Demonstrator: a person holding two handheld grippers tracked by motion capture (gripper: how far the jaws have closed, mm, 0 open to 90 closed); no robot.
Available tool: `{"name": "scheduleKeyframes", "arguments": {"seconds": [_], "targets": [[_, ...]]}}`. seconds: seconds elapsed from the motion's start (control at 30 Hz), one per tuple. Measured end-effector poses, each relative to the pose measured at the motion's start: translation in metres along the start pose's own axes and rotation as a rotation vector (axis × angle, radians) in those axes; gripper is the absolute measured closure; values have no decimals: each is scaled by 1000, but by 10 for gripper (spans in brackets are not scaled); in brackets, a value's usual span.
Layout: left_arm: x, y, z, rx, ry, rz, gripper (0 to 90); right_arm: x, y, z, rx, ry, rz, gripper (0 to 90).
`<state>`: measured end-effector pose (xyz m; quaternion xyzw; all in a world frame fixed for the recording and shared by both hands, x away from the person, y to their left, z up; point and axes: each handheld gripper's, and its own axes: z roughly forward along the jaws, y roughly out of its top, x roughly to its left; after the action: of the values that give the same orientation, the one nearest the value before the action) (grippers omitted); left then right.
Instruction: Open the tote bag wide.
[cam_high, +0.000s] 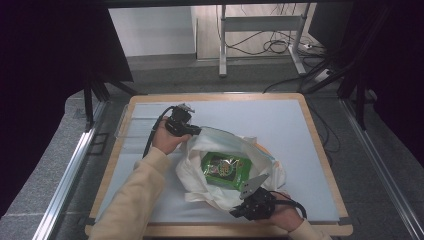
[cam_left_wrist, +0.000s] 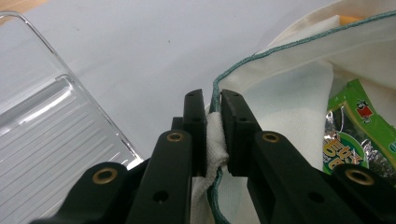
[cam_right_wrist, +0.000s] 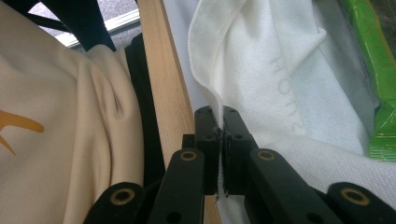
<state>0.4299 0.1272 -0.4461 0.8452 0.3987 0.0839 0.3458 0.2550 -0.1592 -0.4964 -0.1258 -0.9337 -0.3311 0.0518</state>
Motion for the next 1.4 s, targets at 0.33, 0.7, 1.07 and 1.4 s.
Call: {"name": "scheduleKeyframes", "arguments": {"seconds": [0.33, 0.7, 1.07, 1.4], "targets": [[-8, -5, -15, -44, -33, 35, 713, 0, 2, -4, -21, -19, 4, 813], [-29, -16, -46, -114, -37, 96, 519, 1, 9, -22, -131, -111, 19, 498], [-50, -27, -59, -132, -61, 162, 494, -3, 17, -43, -210, -213, 77, 367], [-59, -30, -73, -143, -81, 203, 550, -10, 25, -55, -237, -238, 110, 428]]}}
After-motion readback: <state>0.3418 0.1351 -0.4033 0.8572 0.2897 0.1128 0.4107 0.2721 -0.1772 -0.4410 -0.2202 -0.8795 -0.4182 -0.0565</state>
